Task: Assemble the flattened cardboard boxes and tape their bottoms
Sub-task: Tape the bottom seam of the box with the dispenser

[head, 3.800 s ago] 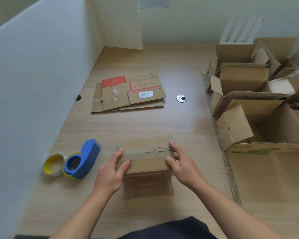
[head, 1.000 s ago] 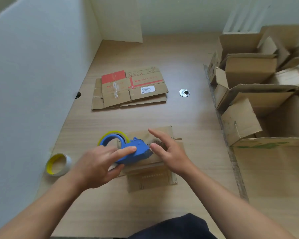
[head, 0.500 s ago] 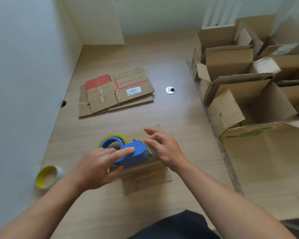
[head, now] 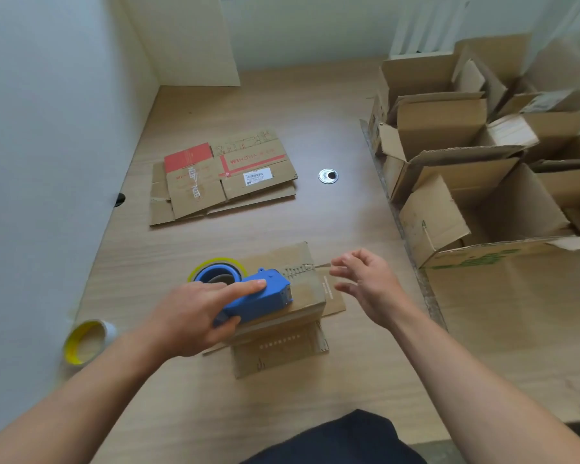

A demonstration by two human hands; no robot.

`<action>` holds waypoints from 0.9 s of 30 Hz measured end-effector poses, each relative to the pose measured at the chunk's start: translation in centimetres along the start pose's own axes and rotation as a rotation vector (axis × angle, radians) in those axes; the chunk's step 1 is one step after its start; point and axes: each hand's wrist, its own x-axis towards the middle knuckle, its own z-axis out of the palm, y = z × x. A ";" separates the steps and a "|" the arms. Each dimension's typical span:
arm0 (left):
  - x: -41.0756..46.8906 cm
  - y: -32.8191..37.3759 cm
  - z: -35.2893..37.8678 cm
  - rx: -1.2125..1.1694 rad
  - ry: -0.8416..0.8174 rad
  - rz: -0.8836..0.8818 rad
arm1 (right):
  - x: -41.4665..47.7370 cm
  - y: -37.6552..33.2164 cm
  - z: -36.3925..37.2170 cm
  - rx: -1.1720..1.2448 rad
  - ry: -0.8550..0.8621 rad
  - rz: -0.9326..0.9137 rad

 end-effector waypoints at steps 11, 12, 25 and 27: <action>0.0 0.2 -0.1 0.027 0.015 0.005 | 1.4 0.6 1.6 -0.198 0.098 0.078; -0.1 0.2 -0.1 0.029 0.013 0.001 | 1.6 0.7 1.8 -0.217 0.106 0.088; -0.2 0.5 -0.1 0.029 -0.007 -0.025 | 2.6 2.4 3.1 -0.317 0.121 0.207; -0.2 0.4 -0.2 0.038 -0.009 -0.029 | 2.3 2.6 3.5 -0.379 0.108 0.234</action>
